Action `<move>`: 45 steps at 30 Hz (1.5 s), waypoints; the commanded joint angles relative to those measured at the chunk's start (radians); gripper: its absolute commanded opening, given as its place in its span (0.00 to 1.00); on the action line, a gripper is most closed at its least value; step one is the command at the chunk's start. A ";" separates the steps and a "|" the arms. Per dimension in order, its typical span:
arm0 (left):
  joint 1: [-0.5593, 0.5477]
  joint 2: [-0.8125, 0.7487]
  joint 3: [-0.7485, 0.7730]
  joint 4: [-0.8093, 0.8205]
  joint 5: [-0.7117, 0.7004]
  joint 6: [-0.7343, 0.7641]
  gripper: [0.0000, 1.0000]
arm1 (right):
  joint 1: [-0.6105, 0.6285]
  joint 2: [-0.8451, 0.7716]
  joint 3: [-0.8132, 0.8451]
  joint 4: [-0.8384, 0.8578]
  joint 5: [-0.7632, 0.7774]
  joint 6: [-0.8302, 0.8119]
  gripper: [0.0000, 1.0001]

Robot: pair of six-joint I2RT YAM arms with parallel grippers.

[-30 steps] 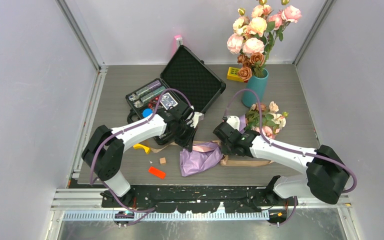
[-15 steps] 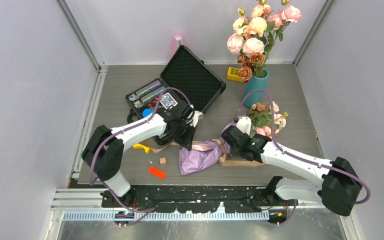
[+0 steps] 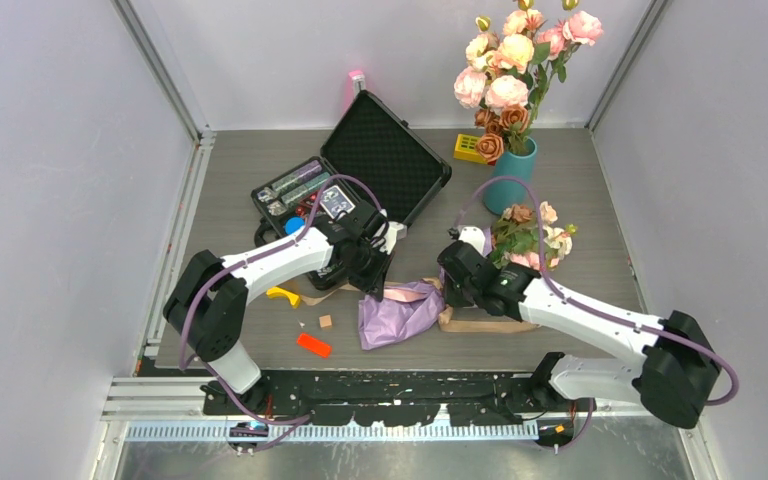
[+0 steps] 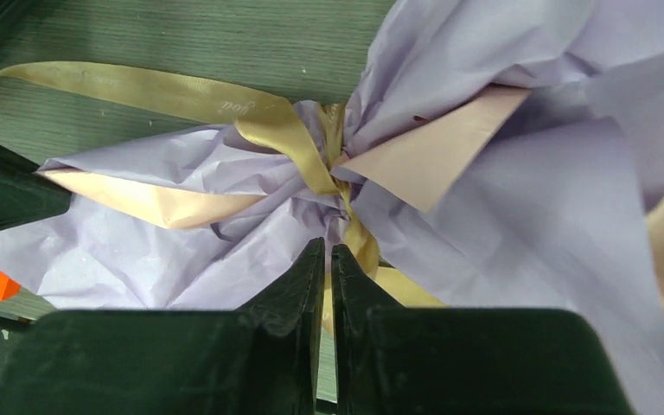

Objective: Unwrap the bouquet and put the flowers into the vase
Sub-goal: Untie the ribbon from the wrapping paper.

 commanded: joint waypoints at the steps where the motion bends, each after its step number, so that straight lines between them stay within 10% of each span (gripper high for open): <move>1: 0.005 -0.015 0.029 -0.011 0.018 0.016 0.00 | 0.003 0.064 0.048 0.071 -0.025 -0.041 0.13; 36: 0.005 0.001 0.030 -0.008 0.050 0.009 0.00 | 0.003 0.286 -0.007 0.209 0.249 -0.071 0.24; 45: 0.004 0.009 0.029 -0.006 0.057 0.008 0.00 | 0.003 0.376 -0.022 0.278 0.360 -0.056 0.09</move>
